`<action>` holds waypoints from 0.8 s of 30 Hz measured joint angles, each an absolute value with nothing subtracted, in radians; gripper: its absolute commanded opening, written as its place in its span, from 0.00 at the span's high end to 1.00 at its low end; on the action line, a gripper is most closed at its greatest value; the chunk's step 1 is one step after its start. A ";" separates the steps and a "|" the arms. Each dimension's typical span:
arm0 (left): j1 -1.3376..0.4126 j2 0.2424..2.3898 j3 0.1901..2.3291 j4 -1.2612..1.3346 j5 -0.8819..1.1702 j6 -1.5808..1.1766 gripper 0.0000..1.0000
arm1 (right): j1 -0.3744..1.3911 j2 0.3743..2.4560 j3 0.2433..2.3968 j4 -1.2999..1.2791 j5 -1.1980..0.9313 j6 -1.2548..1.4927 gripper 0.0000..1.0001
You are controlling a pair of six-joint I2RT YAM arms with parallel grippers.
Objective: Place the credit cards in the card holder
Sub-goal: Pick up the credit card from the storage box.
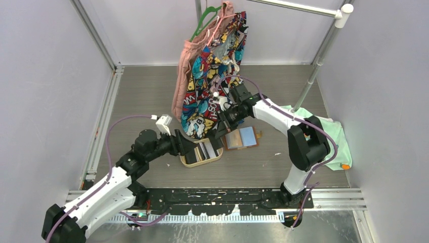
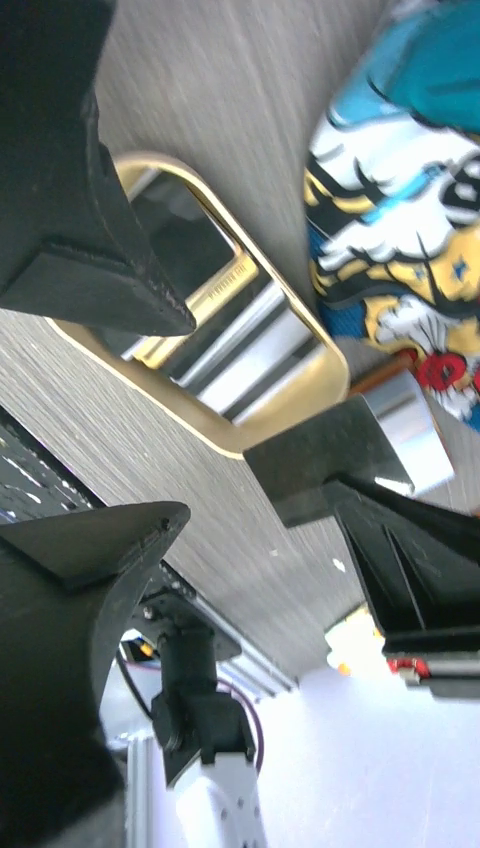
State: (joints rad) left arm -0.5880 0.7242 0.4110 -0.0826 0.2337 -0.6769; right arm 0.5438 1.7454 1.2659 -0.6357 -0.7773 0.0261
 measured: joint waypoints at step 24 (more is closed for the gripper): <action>-0.690 1.278 0.384 1.014 0.522 -0.910 0.42 | 0.353 1.494 1.157 -0.572 -1.256 -0.046 0.99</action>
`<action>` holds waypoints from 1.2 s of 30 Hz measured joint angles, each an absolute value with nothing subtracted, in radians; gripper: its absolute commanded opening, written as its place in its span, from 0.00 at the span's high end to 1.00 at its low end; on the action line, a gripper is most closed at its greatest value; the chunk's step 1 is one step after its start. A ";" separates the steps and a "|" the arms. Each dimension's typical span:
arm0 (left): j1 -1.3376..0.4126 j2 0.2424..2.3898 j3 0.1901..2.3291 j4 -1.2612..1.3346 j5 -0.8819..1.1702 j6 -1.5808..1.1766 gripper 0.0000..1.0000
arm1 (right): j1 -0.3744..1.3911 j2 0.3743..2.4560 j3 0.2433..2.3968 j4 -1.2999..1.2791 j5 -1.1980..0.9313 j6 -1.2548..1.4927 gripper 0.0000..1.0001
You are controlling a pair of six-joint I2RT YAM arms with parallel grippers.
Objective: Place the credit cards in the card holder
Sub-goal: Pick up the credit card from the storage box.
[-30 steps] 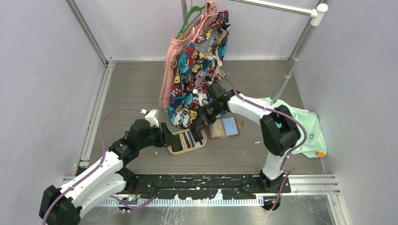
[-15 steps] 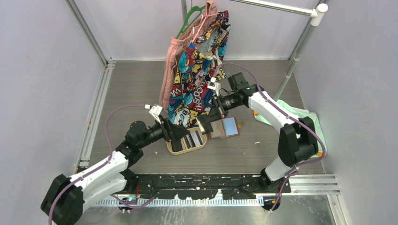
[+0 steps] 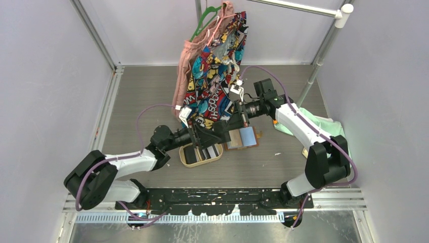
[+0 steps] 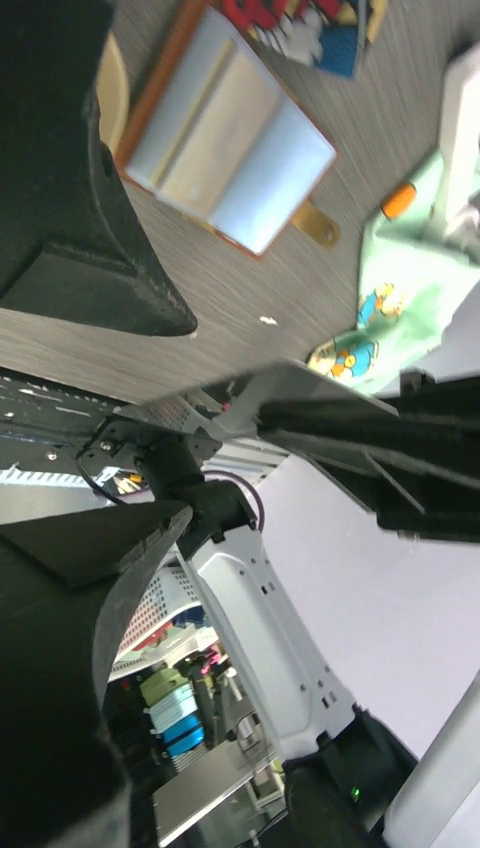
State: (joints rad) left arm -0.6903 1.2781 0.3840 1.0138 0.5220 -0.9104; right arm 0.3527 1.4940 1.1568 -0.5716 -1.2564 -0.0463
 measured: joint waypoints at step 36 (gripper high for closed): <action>-0.742 1.318 0.593 0.665 0.746 -0.694 1.00 | 0.323 1.414 1.147 -0.734 -1.219 -0.276 0.69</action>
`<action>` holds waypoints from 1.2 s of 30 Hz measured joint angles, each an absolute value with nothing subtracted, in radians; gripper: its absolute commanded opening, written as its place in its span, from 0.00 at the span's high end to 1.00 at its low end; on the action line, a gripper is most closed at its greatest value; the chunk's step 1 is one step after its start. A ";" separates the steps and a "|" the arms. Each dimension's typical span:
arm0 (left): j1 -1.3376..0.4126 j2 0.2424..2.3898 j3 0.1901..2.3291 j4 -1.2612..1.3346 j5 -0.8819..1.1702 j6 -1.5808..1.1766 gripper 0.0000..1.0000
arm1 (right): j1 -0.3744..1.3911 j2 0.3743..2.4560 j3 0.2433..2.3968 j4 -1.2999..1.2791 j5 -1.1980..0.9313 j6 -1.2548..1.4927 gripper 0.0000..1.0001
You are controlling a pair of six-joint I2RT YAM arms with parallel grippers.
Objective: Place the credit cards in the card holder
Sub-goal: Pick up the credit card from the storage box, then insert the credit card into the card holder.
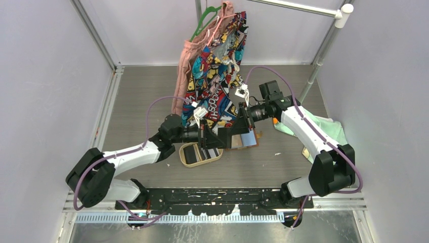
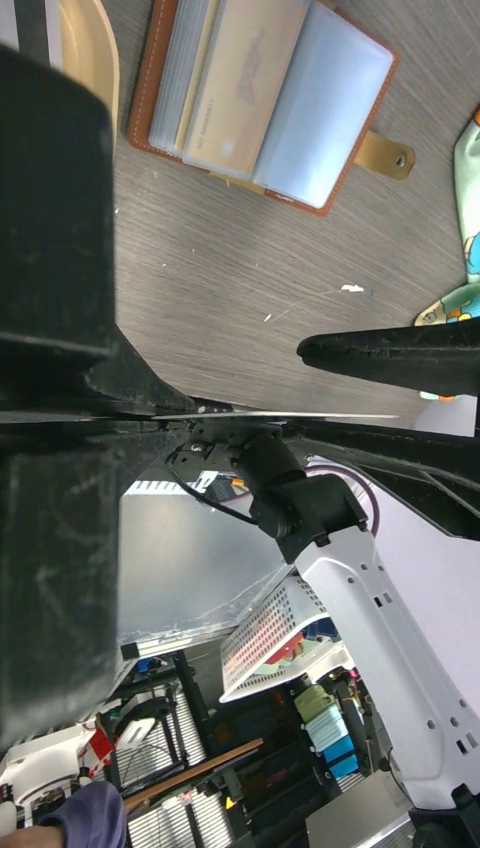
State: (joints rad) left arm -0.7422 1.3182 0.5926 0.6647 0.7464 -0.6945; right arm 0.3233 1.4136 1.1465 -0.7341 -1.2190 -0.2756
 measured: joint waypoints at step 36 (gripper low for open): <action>-0.746 0.988 0.432 0.511 0.379 -0.604 0.22 | 0.081 1.328 1.069 -0.819 -1.122 -0.416 0.99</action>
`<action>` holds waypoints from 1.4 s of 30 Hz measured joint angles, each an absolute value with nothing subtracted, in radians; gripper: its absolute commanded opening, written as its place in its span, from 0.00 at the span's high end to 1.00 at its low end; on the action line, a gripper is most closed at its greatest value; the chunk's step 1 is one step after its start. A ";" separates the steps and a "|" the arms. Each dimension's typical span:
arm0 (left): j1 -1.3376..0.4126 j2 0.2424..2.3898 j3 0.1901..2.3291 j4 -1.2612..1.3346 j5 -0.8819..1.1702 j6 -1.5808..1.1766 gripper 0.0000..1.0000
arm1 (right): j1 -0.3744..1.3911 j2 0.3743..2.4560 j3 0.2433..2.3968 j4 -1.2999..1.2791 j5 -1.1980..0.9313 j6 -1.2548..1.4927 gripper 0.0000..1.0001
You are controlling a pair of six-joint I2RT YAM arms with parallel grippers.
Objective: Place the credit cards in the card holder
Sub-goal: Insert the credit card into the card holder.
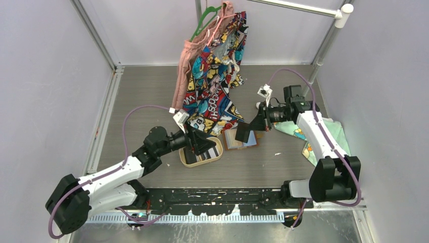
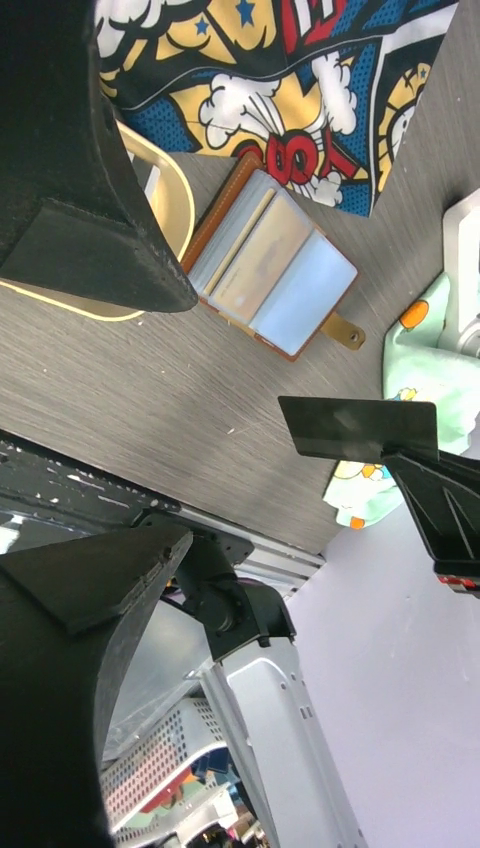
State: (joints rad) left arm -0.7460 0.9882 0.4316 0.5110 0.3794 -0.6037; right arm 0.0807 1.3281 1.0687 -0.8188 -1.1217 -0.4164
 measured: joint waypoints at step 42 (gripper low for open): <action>-1.015 1.682 0.772 0.495 0.183 0.023 0.42 | -0.015 1.714 1.080 -0.729 -0.853 -0.197 0.99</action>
State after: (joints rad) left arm -1.0145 1.6817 0.7715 0.4946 0.1825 0.0231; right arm -0.0147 1.7138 1.0798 -0.7292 -0.8532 -0.1967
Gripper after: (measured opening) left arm 0.630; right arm 0.039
